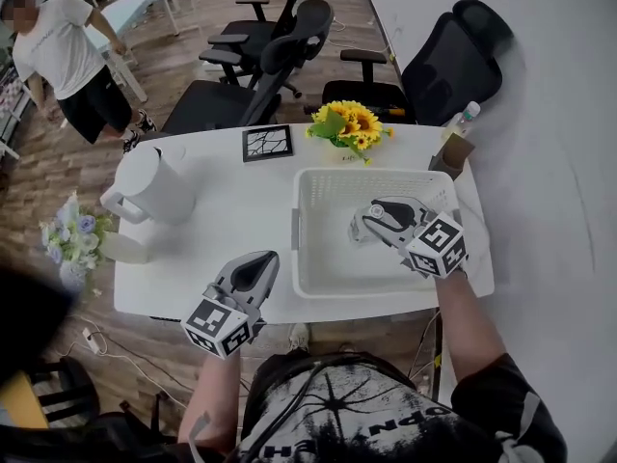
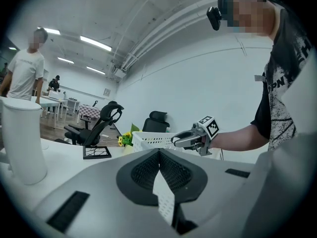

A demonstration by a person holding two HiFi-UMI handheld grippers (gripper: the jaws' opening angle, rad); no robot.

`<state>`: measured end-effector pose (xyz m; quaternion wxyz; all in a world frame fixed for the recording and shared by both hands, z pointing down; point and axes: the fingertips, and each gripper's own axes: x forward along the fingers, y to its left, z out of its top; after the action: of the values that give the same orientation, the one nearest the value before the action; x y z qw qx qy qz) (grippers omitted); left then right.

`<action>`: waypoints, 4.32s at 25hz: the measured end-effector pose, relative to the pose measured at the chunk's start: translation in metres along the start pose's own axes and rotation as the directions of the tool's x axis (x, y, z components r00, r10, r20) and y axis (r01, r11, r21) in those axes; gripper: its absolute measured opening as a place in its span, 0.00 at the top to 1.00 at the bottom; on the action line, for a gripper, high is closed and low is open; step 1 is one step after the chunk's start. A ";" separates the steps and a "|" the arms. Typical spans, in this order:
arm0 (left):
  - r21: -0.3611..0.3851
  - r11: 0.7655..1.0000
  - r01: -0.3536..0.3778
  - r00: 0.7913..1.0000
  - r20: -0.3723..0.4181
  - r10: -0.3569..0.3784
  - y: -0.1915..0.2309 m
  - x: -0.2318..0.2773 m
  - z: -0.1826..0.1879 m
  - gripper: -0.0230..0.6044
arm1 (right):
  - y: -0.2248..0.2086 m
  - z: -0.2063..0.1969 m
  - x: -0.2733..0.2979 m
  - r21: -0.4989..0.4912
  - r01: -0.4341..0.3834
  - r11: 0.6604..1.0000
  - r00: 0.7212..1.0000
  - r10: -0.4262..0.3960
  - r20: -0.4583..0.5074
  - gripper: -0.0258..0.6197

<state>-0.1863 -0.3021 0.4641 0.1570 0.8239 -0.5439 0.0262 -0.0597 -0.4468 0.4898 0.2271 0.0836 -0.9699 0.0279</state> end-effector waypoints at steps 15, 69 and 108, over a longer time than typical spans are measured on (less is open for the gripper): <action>0.058 0.995 -0.081 0.996 0.048 0.078 -0.040 -0.023 0.016 0.95 | 0.014 0.106 -0.062 0.004 -0.009 1.000 0.950 0.007 0.312 0.72; 0.038 0.962 -0.271 0.960 0.082 0.267 0.027 -0.223 -0.012 0.95 | 0.246 0.233 0.074 -0.032 -0.207 0.978 0.868 0.199 0.454 0.72; -0.086 0.977 -0.193 0.981 -0.027 0.191 0.094 -0.221 -0.078 0.95 | 0.264 0.091 0.219 -0.013 -0.147 0.989 0.962 0.146 0.229 0.72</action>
<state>-0.3514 -0.1176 0.5127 0.1949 0.7594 -0.6202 0.0247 -0.3390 -0.2282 0.5016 0.1107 0.0149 -0.9931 0.0370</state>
